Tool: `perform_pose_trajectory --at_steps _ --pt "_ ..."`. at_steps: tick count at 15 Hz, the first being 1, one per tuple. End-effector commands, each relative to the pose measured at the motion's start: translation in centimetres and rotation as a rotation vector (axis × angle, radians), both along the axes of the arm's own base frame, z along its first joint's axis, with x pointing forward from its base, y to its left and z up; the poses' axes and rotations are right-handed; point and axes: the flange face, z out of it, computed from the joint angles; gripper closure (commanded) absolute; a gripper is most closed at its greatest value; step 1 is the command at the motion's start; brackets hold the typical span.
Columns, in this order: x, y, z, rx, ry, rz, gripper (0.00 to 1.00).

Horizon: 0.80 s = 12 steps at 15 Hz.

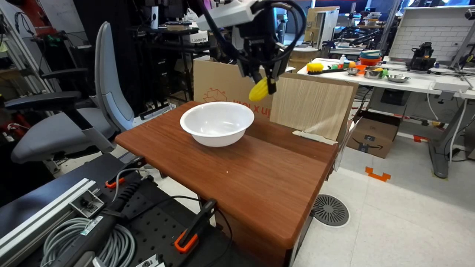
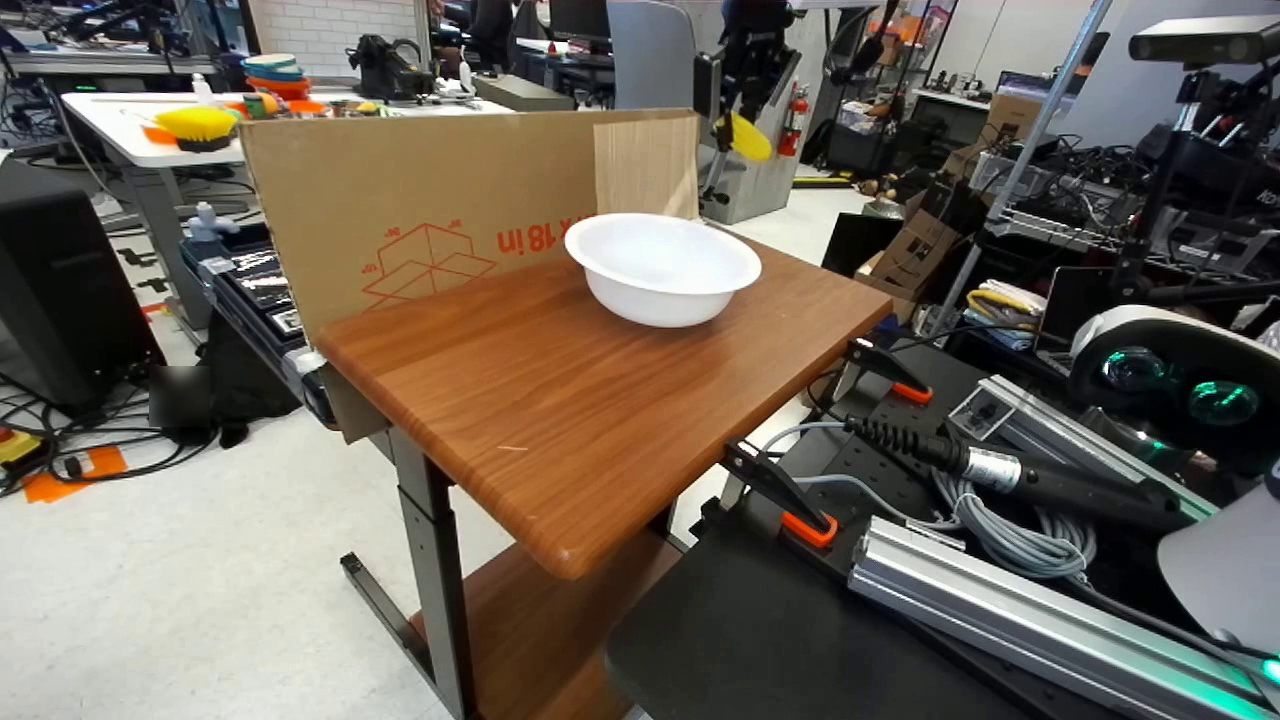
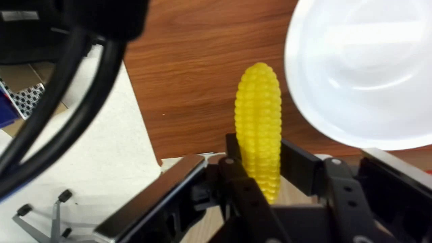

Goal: Put the corn toy in the bowl

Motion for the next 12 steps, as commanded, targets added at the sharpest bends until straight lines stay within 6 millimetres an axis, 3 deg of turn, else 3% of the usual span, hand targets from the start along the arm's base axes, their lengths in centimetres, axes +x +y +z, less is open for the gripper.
perform_pose_trajectory --at_steps 1,4,7,12 --pt "-2.9 5.6 -0.1 0.014 -0.001 0.150 0.92" --pt "-4.0 9.7 -1.8 0.008 0.039 0.244 0.92" --pt "-4.5 12.2 -3.9 -0.003 0.079 0.302 0.92" --pt "-3.0 11.6 -6.8 -0.065 0.119 0.309 0.92"
